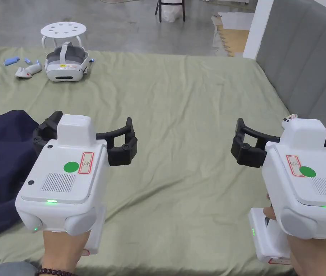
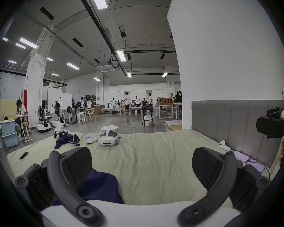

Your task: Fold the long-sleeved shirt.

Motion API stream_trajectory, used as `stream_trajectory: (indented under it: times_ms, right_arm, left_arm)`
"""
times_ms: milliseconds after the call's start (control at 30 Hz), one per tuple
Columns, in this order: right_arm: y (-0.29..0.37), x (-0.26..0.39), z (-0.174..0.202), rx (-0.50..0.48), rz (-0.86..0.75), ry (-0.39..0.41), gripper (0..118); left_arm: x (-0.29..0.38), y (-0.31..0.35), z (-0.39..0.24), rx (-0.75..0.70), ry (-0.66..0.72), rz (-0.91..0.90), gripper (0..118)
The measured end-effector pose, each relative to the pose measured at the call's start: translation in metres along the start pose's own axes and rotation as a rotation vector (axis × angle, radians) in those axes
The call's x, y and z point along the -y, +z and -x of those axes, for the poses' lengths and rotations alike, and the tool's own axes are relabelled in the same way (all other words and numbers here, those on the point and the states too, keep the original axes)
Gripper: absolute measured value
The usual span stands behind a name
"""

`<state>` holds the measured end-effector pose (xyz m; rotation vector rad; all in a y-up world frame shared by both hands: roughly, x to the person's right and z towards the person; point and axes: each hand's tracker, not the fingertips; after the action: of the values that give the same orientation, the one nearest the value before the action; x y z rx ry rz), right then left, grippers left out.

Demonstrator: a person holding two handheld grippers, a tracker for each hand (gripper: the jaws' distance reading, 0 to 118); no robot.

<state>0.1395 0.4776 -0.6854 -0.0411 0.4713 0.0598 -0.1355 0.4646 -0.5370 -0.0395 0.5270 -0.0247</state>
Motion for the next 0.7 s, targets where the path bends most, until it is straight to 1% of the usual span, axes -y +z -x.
stream_trajectory:
  times_ms: [233, 300, 367, 433, 567, 700]
  right_arm:
    - [0.0002, -0.0019, -0.0001, -0.008, -0.006, 0.003, 118]
    - [-0.0012, -0.0022, 0.0007, 0.015, -0.007, 0.011, 118]
    - [-0.0016, -0.0020, 0.0006, 0.033, -0.008, 0.003, 118]
    - [-0.0017, -0.0014, -0.0010, 0.022, -0.006, -0.007, 118]
    - [-0.0008, 0.0007, -0.0001, 0.021, -0.003, 0.004, 118]
    - [-0.0013, 0.0003, 0.0000, 0.010, 0.000, -0.004, 118]
  left_arm:
    - [0.0006, -0.0001, 0.0006, -0.008, 0.003, -0.002, 110]
    - [0.0004, -0.0002, 0.0005, -0.009, 0.002, -0.002, 110]
    - [0.0002, -0.0004, 0.0005, -0.008, -0.003, 0.000, 110]
    - [0.0002, -0.0001, 0.0006, -0.008, -0.006, -0.003, 110]
    - [0.0002, 0.0001, 0.0011, -0.005, -0.003, -0.002, 110]
    - [0.0005, 0.0004, 0.0009, -0.003, -0.013, -0.004, 110]
